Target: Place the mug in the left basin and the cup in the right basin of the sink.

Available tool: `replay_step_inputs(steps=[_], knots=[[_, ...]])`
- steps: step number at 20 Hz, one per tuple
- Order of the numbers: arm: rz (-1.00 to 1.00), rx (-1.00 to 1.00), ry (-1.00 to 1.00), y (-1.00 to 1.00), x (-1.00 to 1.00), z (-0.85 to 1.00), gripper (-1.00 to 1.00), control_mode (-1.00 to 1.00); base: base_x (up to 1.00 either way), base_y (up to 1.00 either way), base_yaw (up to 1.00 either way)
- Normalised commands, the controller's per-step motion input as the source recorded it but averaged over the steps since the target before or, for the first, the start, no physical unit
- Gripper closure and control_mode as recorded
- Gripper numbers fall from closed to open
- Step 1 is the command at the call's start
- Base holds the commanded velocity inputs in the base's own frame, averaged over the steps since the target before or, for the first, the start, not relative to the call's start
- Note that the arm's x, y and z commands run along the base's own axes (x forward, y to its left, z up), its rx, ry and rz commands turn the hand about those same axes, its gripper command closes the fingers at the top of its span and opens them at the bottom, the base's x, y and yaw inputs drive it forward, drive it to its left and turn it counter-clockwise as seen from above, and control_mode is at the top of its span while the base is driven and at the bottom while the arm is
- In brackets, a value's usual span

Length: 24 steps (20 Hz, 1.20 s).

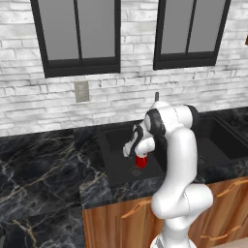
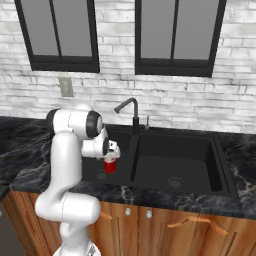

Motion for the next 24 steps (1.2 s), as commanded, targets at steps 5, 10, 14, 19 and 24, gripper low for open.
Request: replay_step_inputs(steps=[5, 10, 14, 19, 24], knots=[[0.00, -0.13, 0.13, 0.05, 0.00, 0.52, -1.00, -1.00, 0.00, 0.00, 0.00], [-0.01, -0.08, 0.16, 0.02, -0.08, 0.49, -1.00, -1.00, 0.00, 0.00, 0.00], [-0.05, 0.00, 0.22, -0.06, -0.44, 0.53, -1.00, -1.00, 0.00, 0.00, 0.00], [-0.08, 0.03, 0.13, -0.01, -0.62, 0.63, -1.00, -1.00, 0.00, 0.00, 0.00], [-0.10, 0.03, 0.07, 0.00, -0.63, 0.63, -1.00, -1.00, 0.00, 0.00, 0.00]])
